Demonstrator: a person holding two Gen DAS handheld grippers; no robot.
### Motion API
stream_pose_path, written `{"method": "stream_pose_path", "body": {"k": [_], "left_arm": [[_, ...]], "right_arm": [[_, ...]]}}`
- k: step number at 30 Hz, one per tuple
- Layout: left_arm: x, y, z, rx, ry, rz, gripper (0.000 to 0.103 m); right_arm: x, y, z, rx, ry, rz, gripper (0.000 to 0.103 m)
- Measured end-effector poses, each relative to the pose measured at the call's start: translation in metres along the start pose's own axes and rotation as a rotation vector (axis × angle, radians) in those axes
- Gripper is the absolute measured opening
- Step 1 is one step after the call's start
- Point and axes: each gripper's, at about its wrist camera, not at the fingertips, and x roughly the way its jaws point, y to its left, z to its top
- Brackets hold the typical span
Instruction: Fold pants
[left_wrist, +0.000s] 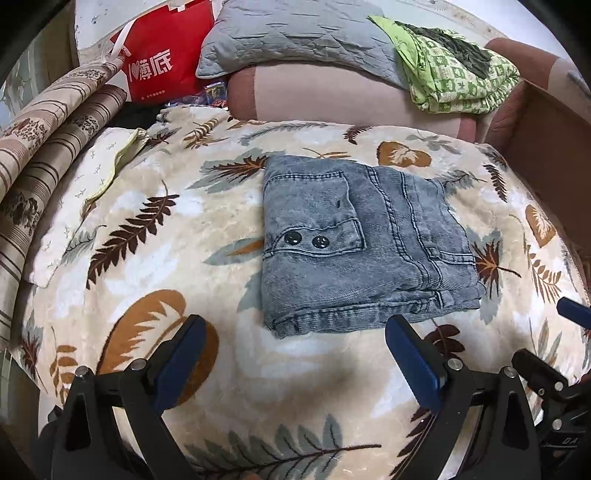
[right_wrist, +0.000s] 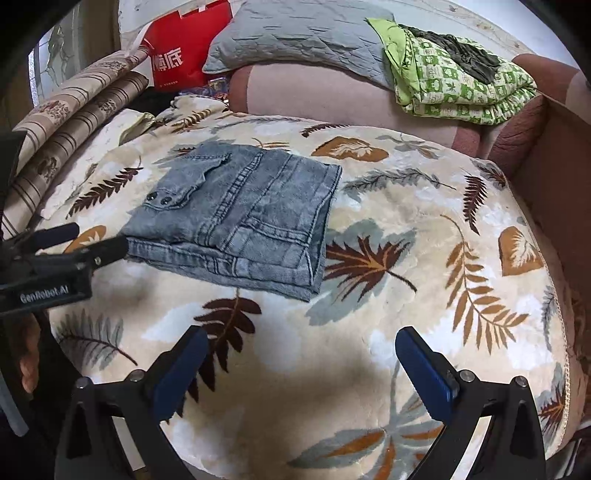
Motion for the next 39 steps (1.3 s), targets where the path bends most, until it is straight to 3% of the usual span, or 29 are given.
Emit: {"method": "stream_pose_path", "body": {"k": [6,20,28,39], "left_arm": [[-0.008,0.009,0.008,-0.028,-0.032,-0.053,0.097],[-0.016,0.004,0.013,-0.008,-0.051,-0.031,0.097],[-0.028,-0.006,0.015,0.018,-0.094,-0.011,0.097],[-0.031,0.001,0.015,-0.015,-0.099,-0.026,0.097]], "right_arm": [[-0.003,0.003,0.016,0.013,-0.006,0.016,0.103],[0.0,0.007,0.015,0.021,0.001,0.053,0.103],[-0.011,0.003,0.023,0.021,-0.037,0.05,0.103],[-0.009,0.01,0.03,0.014,-0.036,0.036,0.103]]}}
